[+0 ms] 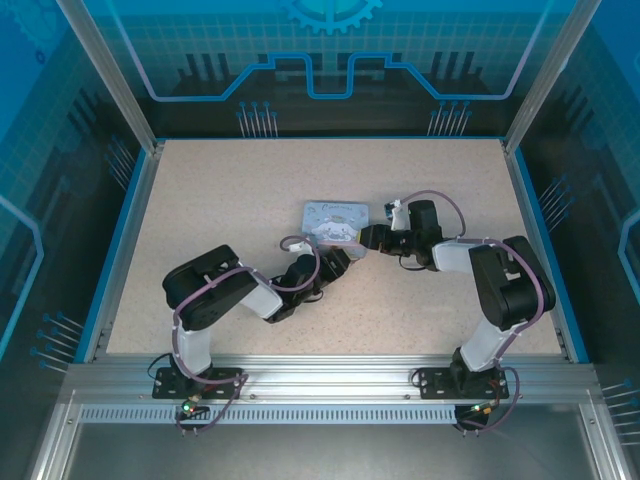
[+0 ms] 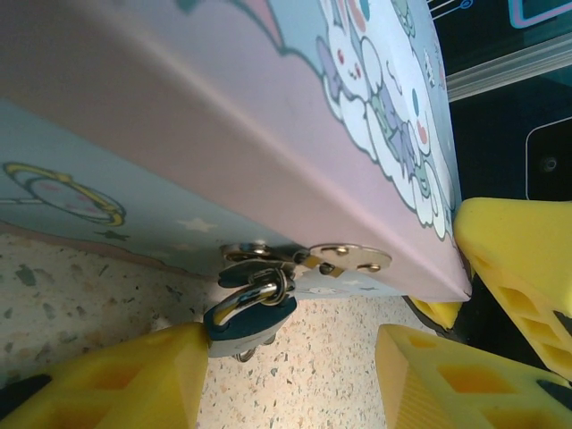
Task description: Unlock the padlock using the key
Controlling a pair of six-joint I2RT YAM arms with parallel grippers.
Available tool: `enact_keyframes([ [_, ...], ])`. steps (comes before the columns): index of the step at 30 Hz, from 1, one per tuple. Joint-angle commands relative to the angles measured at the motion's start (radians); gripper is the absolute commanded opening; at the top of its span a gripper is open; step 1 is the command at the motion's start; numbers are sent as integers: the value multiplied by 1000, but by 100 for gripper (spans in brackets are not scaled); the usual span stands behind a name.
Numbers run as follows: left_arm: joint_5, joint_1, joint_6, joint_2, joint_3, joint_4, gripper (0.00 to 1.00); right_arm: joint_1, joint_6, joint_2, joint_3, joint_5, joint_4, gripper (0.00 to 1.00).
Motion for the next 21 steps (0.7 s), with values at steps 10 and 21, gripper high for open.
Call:
enact_keyframes([
  [10,-6,10,22,-22,-15,35,44,17,1,39,9,-10,-55,51],
  [21,8,9,28,-53,-6,48,45,18,-2,41,8,-14,-51,51],
])
